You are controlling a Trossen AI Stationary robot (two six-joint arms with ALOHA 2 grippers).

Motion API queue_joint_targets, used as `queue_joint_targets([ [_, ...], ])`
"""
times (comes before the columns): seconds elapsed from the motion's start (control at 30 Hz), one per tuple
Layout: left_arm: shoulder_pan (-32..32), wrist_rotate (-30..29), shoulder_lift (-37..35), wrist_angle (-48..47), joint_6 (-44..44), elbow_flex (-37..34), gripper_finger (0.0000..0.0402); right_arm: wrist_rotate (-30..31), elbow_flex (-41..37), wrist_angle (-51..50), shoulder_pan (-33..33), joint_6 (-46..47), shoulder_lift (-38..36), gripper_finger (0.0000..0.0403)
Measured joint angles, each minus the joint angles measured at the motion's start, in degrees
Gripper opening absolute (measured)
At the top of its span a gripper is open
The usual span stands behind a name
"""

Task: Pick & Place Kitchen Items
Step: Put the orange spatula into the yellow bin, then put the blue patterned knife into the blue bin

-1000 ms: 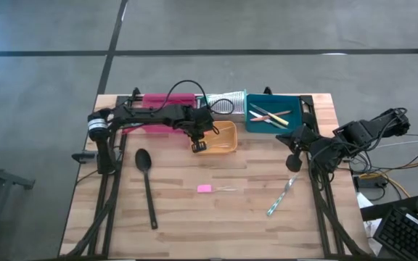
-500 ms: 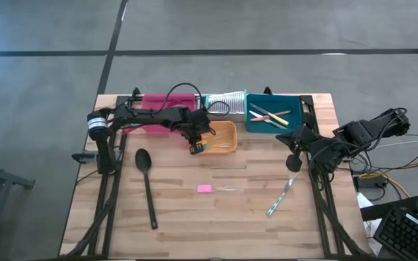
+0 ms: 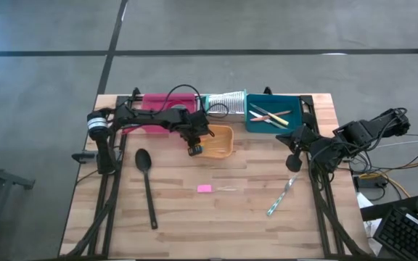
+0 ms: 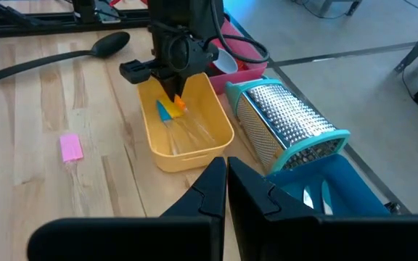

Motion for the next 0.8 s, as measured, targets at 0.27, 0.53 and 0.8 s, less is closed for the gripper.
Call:
queue_joint_targets([
  [0.27,0.0,0.0,0.0,1.4,0.1,0.0,0.0149,0.0,0.0,0.0,0.0,0.0,0.0,0.0008],
  [0.53,0.0,0.1,0.0,1.4,0.4,1.5,0.0188,0.0,0.0,0.0,0.0,0.0,0.0,0.0008],
  [0.8,-0.3,0.5,0.0,-4.7,0.5,10.8,0.0190,0.0,0.0,0.0,0.0,0.0,0.0,0.0008],
])
